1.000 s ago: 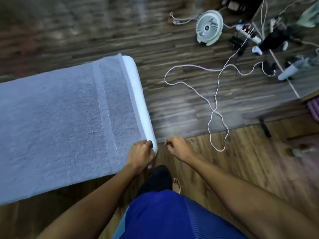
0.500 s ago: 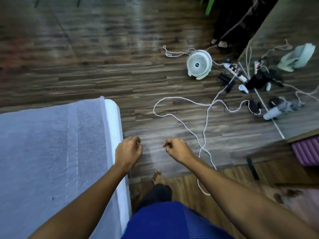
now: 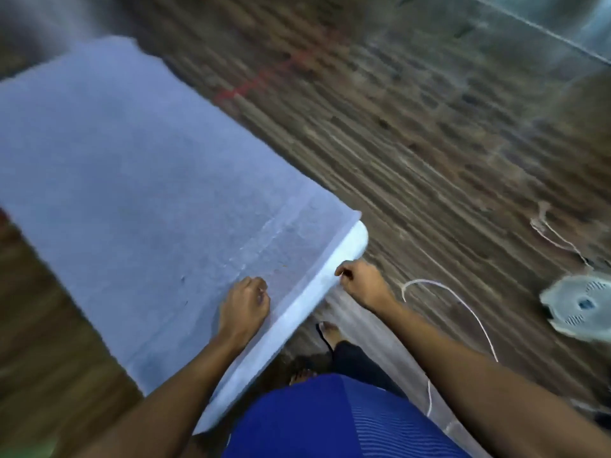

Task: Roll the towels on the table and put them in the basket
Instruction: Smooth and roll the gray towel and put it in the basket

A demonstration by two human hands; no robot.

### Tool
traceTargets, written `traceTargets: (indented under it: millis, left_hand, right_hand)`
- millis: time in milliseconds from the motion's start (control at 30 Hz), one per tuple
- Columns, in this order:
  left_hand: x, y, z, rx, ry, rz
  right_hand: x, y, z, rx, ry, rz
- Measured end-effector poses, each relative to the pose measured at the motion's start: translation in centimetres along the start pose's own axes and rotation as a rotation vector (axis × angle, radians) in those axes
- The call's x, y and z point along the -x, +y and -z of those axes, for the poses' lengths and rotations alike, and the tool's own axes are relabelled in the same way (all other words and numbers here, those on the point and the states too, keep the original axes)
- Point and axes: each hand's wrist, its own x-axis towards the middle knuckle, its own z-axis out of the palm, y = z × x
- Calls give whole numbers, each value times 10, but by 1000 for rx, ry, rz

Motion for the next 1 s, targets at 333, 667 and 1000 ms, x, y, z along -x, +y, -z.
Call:
traceTargets:
  millis: [333,667,1000]
  left_hand:
    - [113,-15,-31,-8,203,605]
    - [148,-18,-42,-121,170,600]
    - [142,-30,-39,-113,322,618]
  right_hand:
    - [-111,16,17,600,-95,473]
    - [-148,24,31,770,-100,849]
    - [-147,42,31,580,-61,801]
